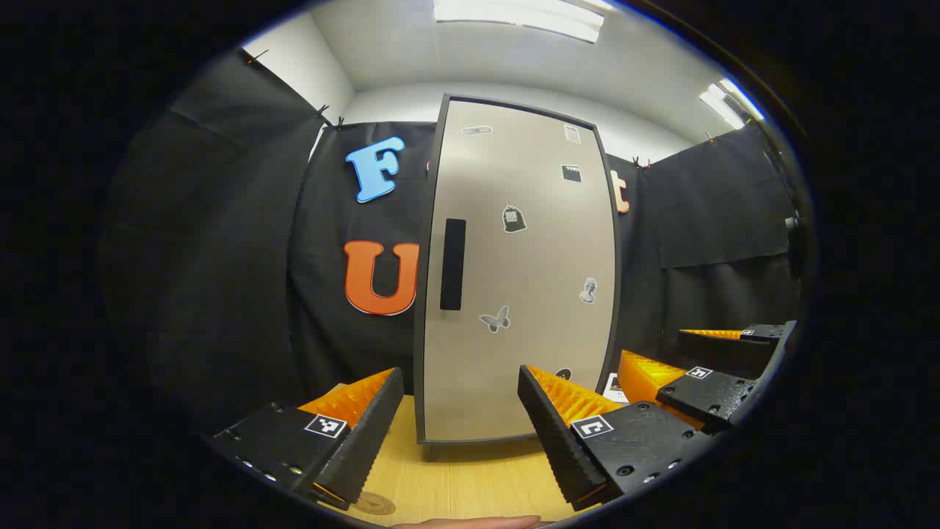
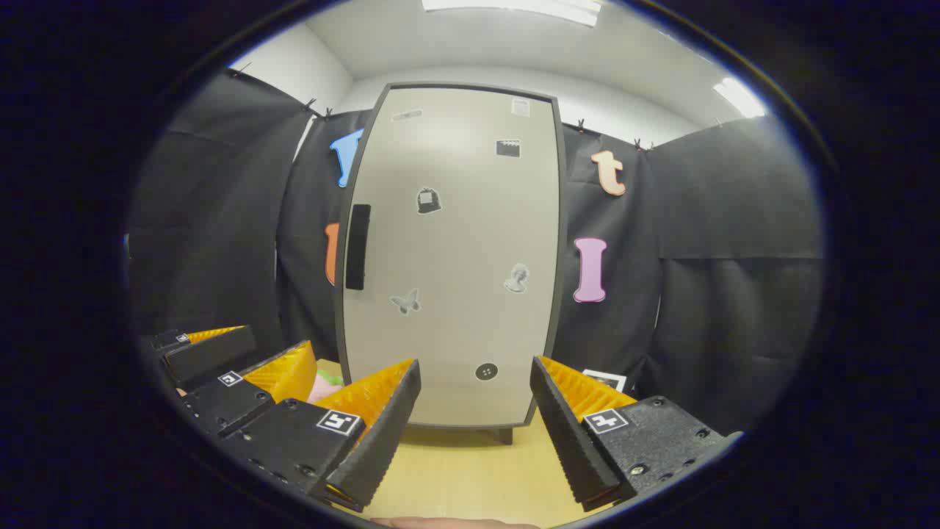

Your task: Open the cabinet door with the right hand, grasp the bottle in the cabinet with the left hand and place it on the coaster, then close the cabinet door with the right hand.

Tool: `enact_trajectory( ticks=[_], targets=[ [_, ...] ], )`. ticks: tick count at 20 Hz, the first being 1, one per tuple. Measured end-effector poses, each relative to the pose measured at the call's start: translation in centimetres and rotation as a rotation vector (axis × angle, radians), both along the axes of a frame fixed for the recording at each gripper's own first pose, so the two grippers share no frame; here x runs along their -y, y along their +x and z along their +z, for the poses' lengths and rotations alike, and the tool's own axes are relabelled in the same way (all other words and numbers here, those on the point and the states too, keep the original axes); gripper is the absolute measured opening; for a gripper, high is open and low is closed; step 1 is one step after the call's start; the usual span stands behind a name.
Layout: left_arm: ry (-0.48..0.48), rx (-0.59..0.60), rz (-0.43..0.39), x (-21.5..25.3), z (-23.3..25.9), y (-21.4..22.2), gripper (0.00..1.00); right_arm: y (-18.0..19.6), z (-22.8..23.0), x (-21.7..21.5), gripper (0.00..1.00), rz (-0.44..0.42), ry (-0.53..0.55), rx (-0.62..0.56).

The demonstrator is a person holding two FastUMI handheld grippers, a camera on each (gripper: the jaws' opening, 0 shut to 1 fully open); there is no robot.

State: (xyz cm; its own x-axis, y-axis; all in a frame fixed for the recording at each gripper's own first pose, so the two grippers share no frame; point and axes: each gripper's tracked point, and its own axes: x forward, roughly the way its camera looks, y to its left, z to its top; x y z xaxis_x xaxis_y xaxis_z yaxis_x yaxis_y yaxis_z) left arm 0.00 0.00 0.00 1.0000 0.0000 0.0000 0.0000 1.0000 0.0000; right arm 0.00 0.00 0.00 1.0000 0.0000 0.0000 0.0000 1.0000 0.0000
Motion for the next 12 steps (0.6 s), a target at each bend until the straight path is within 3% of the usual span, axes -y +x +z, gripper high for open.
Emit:
enact_trajectory(
  ticks=[12],
  targets=[
    [-0.019, 0.013, 0.037, -2.2, -0.1, 0.4, 0.95, 1.0, 0.6, -2.3, 0.96, 0.04, -0.044, 0.019]
  ],
)
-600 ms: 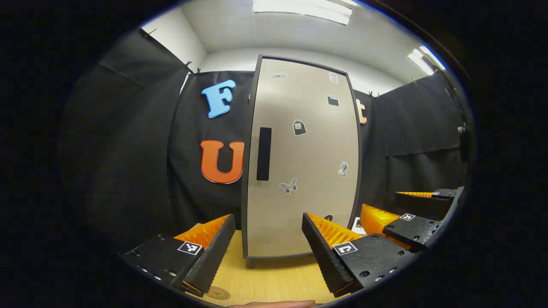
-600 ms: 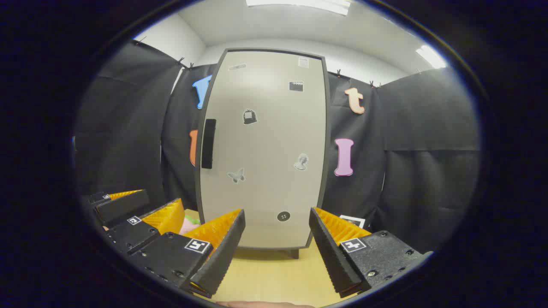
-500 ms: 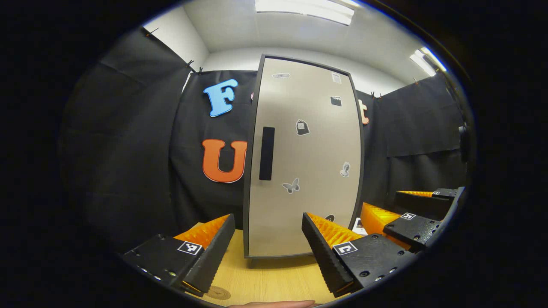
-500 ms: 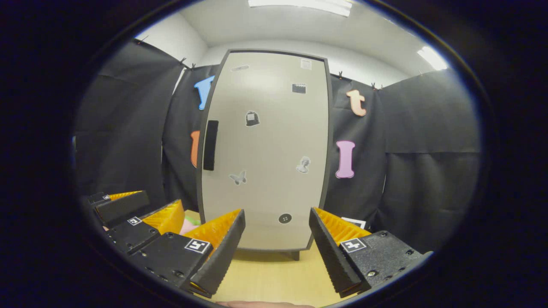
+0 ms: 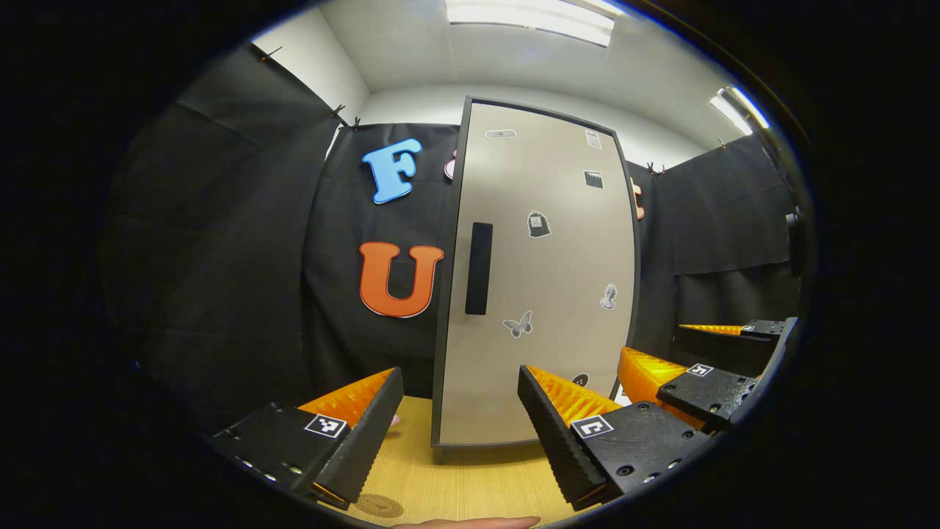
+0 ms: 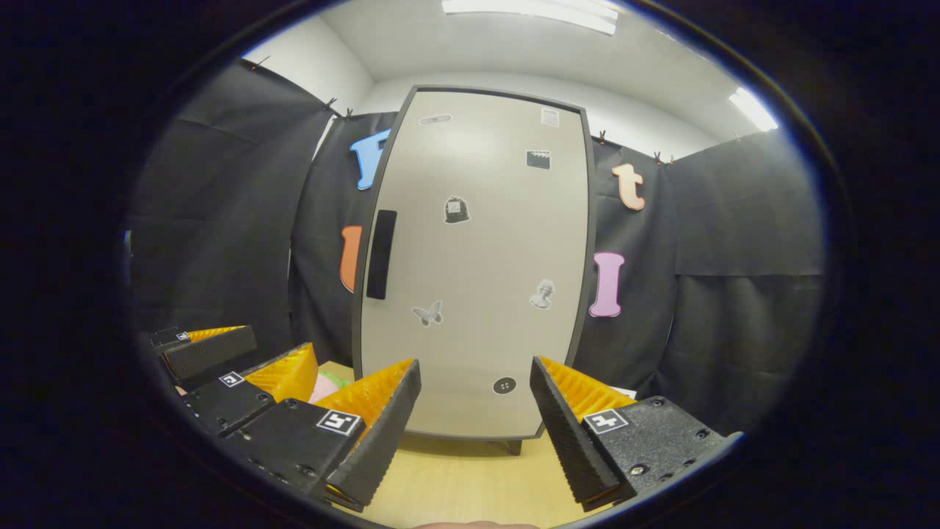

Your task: Open the cabinet door with the right hand, grasp the bottle in the cabinet with the left hand and place it on the coaster, then close the cabinet door with the right hand.

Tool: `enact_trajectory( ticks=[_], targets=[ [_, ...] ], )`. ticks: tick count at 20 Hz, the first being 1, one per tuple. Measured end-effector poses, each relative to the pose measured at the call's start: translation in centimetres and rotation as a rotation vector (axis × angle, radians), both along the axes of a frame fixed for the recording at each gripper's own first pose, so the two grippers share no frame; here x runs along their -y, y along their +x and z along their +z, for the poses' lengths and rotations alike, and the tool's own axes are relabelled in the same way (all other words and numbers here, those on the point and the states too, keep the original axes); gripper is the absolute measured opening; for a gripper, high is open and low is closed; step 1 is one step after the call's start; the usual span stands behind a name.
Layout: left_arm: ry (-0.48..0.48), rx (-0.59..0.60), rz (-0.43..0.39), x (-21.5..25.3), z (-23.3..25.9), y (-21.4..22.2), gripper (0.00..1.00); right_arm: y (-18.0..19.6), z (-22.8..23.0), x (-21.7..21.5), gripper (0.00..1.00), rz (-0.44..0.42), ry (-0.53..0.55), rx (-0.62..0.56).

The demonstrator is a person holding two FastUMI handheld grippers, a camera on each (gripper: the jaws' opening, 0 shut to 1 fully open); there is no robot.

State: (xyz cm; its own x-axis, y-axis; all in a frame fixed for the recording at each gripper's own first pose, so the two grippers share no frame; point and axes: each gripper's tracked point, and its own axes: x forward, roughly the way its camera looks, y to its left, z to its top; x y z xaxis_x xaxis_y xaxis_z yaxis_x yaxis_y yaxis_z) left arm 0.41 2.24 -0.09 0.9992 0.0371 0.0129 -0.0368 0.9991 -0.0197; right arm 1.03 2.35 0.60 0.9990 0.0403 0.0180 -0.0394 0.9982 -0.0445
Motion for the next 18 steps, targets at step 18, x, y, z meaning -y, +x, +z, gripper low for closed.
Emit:
enact_trajectory(
  ticks=[18],
  targets=[
    [-0.032, -0.033, 0.046, -2.1, -1.1, -0.1, 0.93, 1.6, 0.3, -2.3, 0.95, 0.048, -0.048, -0.001]
  ],
)
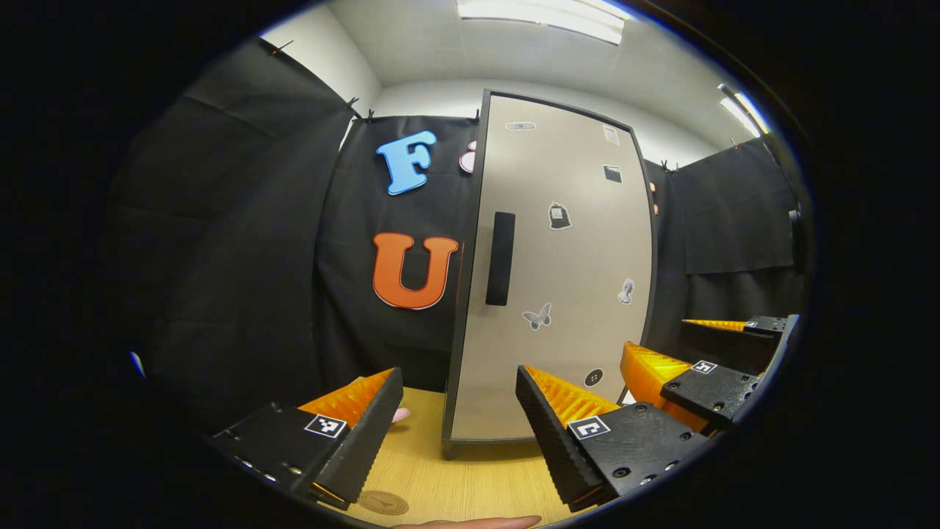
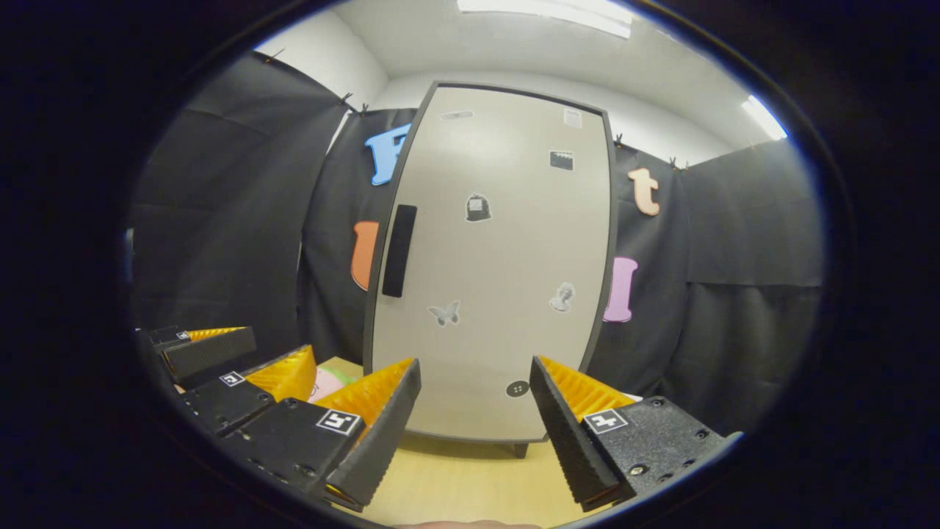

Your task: Open the cabinet door with the right hand, grasp the bottle in the cabinet with the left hand and place it on the coaster, then close the cabinet door with the right hand.

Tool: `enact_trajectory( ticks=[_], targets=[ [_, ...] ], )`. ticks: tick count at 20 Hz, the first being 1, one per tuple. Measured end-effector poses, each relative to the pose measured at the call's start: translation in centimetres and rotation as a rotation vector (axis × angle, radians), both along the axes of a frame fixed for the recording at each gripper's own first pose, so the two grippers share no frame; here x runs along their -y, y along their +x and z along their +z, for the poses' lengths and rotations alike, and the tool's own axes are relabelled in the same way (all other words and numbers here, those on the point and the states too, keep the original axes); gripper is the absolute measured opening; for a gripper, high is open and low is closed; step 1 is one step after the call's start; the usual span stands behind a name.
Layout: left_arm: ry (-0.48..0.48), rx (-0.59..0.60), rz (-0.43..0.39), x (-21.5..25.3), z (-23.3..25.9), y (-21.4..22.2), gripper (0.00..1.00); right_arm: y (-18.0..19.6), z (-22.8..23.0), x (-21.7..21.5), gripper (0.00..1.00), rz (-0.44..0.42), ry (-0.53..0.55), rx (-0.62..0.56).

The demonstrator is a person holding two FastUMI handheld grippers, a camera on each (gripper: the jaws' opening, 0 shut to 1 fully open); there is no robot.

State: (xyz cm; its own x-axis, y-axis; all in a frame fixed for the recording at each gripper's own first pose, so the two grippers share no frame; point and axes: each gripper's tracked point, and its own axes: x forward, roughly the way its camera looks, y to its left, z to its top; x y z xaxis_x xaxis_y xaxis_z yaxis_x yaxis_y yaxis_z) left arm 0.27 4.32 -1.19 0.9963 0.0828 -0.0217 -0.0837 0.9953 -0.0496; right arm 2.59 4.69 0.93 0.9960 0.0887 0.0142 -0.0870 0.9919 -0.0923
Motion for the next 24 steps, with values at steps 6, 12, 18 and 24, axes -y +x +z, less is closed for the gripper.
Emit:
enact_trajectory(
  ticks=[6, 12, 18, 24],
  targets=[
    [0.043, 0.023, 0.049, -1.5, 1.0, -0.2, 0.94, 1.7, 1.0, -1.0, 0.96, 0.039, -0.048, 0.005],
    [0.047, 0.003, 0.156, -4.6, 0.7, -2.0, 0.94, 4.3, 2.7, -3.3, 0.99, 0.087, -0.101, 0.036],
    [0.067, -0.032, 0.248, -7.4, 0.1, -4.1, 0.94, 7.9, 4.0, -6.8, 0.99, 0.178, -0.103, 0.017],
    [0.082, -0.073, 0.365, -10.7, -0.4, -6.8, 0.94, 11.9, 7.3, -9.7, 0.99, 0.212, -0.055, 0.046]
  ],
)
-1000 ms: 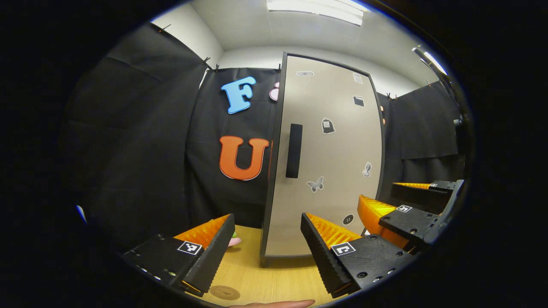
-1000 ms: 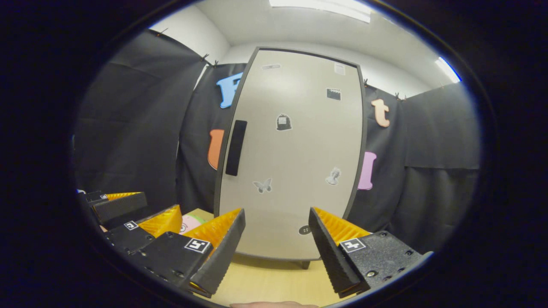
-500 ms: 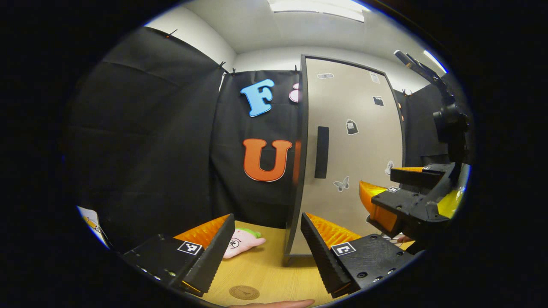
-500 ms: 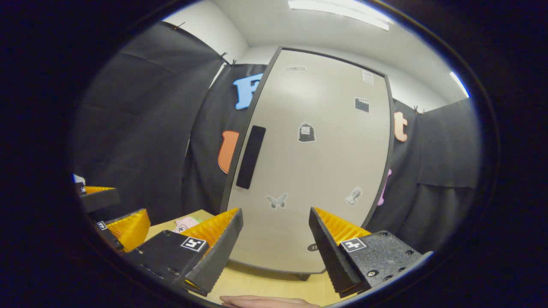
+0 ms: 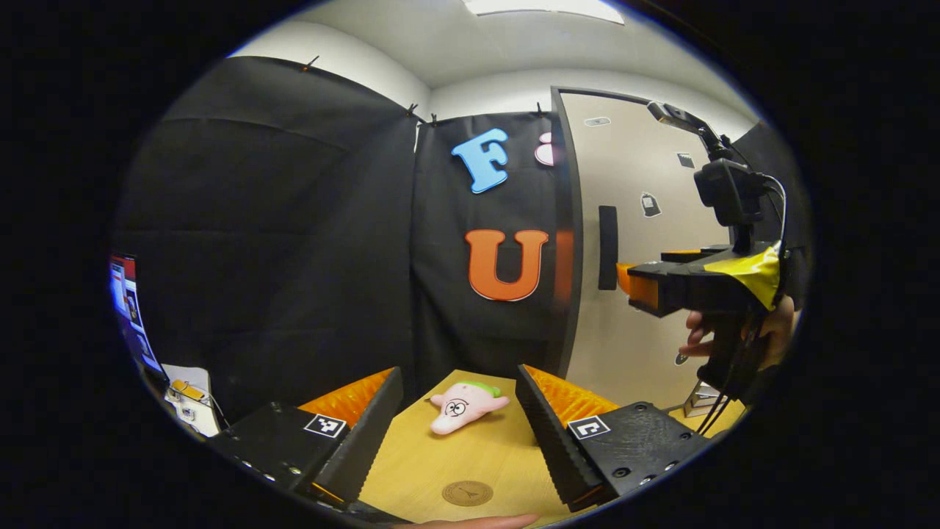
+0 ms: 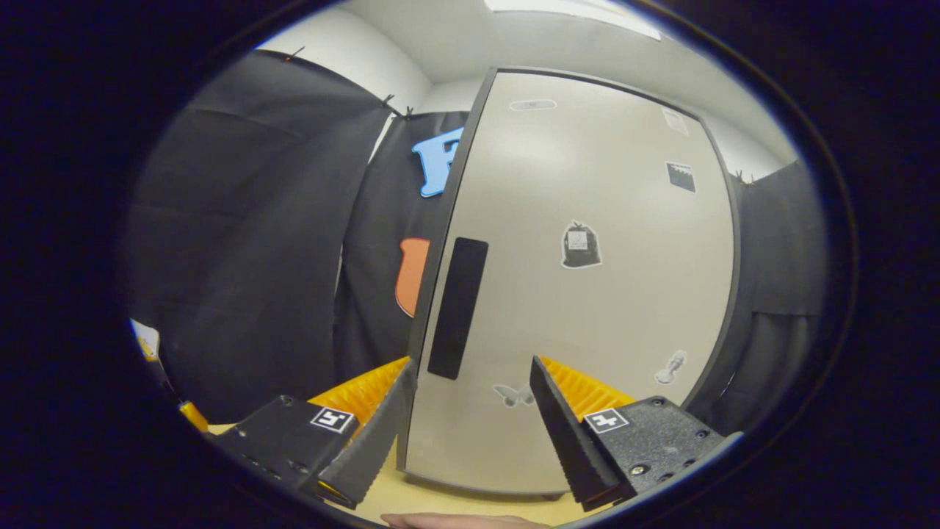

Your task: Open the cabinet door with the right hand, grasp the bottle in the cabinet with the left hand and place it on the coaster, then close the cabinet door with the right hand.

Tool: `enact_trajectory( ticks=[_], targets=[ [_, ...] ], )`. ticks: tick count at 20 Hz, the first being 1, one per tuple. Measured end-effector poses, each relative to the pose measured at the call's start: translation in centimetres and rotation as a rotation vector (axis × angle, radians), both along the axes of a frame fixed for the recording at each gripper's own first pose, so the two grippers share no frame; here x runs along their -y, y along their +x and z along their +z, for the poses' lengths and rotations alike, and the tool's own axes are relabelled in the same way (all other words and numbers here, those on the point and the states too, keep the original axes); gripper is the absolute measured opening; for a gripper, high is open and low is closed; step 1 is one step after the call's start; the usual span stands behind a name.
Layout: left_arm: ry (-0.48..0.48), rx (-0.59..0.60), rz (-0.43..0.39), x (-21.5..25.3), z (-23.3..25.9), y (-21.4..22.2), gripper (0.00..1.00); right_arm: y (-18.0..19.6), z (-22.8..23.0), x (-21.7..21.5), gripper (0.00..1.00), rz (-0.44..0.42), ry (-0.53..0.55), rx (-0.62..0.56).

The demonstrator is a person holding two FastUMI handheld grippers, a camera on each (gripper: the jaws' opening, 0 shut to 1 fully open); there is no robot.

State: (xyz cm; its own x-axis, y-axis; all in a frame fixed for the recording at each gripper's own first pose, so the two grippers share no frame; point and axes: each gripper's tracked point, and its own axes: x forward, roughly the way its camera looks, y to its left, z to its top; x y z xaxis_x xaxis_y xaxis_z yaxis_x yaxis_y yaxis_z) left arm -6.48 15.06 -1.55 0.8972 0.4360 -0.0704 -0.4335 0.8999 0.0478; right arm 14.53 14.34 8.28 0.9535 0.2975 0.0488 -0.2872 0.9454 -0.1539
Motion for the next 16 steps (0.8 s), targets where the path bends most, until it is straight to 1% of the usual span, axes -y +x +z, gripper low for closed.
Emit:
enact_trajectory(
  ticks=[2, 5, 7, 10, 11, 12, 13, 14, 15, 16],
  targets=[
    [0.002, -0.013, 0.027, -0.6, 0.0, -0.6, 0.93, 1.0, 1.1, -1.2, 0.98, 0.013, -0.004, 0.031],
    [0.021, -0.024, 0.066, -1.4, -0.2, -1.7, 0.94, 2.5, 2.6, -2.1, 0.95, -0.01, -0.013, 0.104],
    [0.012, -0.033, 0.095, -2.2, -0.5, -2.3, 0.94, 3.2, 2.8, -2.8, 0.95, -0.011, -0.014, 0.111],
    [-0.011, -0.047, 0.138, -3.1, -1.0, -3.2, 0.94, 4.5, 3.5, -2.5, 0.93, -0.073, -0.002, 0.152],
    [-0.013, -0.051, 0.15, -3.2, -1.1, -3.6, 0.94, 5.2, 3.7, -2.2, 0.88, -0.109, 0.0, 0.167],
    [-0.012, -0.054, 0.158, -3.4, -1.2, -3.8, 0.94, 5.4, 3.6, -2.6, 0.84, -0.09, -0.005, 0.157],
    [-0.008, -0.055, 0.162, -3.5, -1.1, -4.0, 0.94, 5.6, 2.9, -3.4, 0.67, -0.081, -0.01, 0.139],
    [-0.006, -0.054, 0.164, -3.6, -1.0, -4.0, 0.94, 5.2, 3.1, -3.1, 0.57, -0.1, -0.009, 0.147],
    [-0.003, -0.054, 0.161, -3.5, -0.9, -4.0, 0.93, 5.6, 3.0, -3.0, 0.44, -0.108, -0.01, 0.136],
    [0.0, -0.054, 0.159, -3.3, -1.1, -3.8, 0.93, 5.5, 3.0, -3.1, 0.42, -0.103, 0.008, 0.133]
  ],
)
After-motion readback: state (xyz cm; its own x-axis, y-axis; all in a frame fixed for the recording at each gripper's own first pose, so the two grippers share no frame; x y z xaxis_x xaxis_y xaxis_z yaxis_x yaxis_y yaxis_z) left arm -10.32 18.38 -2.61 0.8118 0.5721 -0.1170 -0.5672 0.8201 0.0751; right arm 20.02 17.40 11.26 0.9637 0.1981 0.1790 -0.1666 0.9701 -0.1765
